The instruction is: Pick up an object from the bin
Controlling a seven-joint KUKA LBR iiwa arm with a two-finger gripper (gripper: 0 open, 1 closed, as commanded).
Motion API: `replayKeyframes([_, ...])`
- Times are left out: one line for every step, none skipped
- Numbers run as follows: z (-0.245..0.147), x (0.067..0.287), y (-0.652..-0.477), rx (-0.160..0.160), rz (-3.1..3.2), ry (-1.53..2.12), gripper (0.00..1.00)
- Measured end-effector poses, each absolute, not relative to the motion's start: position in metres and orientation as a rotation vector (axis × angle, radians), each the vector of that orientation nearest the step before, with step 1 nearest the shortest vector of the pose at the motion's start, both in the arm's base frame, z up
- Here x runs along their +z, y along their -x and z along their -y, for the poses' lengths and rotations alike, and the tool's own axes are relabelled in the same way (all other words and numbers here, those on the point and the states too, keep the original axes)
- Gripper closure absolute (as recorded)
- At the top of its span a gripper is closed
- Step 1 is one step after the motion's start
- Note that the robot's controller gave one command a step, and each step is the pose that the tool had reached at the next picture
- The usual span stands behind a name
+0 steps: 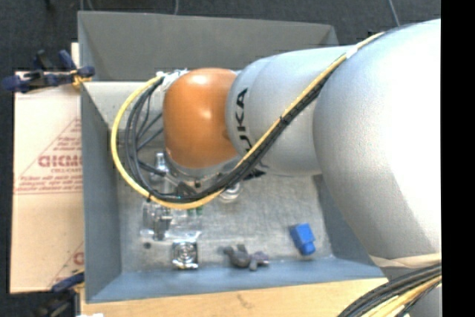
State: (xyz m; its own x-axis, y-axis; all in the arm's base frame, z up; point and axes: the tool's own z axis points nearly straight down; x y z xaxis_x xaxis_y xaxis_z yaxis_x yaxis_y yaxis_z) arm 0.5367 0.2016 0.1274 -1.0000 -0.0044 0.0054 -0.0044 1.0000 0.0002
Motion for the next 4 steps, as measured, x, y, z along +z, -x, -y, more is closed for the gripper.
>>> replayKeyframes([-0.184,0.072,-0.529,-0.004,3.089,-0.621,0.0])
replayKeyframes([-0.142,0.075,-0.486,-0.006,3.057,-0.839,0.0])
replayKeyframes([-0.143,0.076,-0.487,-0.006,3.055,-0.835,1.0])
replayKeyframes([-0.112,0.251,-0.485,0.003,2.958,-1.082,1.0])
